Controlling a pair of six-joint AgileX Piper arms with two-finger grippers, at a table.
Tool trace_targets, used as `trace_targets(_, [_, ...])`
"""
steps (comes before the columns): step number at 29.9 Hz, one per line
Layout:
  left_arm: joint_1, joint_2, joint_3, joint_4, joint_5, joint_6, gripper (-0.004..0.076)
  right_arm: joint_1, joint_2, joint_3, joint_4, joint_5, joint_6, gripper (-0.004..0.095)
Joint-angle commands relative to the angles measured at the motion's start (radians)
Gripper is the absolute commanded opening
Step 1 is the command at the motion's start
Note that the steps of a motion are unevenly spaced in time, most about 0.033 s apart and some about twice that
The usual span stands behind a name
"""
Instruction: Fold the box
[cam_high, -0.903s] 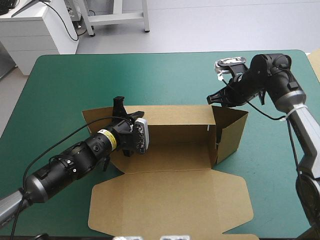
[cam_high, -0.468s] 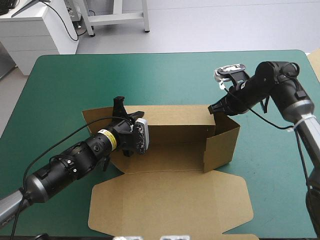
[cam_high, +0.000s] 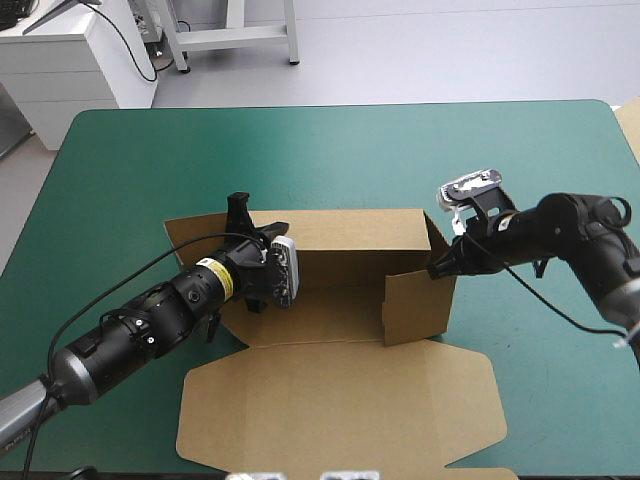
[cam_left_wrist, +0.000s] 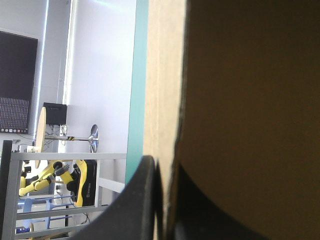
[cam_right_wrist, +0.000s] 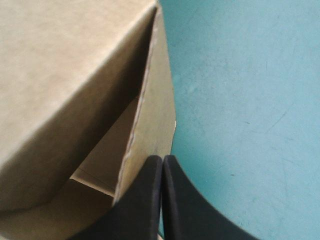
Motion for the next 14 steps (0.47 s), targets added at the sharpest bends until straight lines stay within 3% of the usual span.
trace_targets(1, [-0.009, 0.002, -0.001, -0.048, 0.02, -0.036, -0.0008, -0.007, -0.121, 0.078, 0.114, -0.153, -0.139, -0.0019])
trace_targets(6, [-0.009, 0.002, -0.001, -0.048, 0.02, -0.021, -0.0008, -0.007, -0.206, 0.209, 0.219, -0.273, -0.3, -0.0019])
trace_targets(10, [-0.009, 0.002, -0.001, -0.029, 0.02, -0.019, -0.0008, -0.007, -0.241, 0.3, 0.235, -0.363, -0.317, -0.0019])
trace_targets(14, [-0.009, 0.002, -0.001, -0.01, 0.026, -0.019, -0.0008, -0.007, -0.249, 0.344, 0.248, -0.372, -0.374, -0.0002])
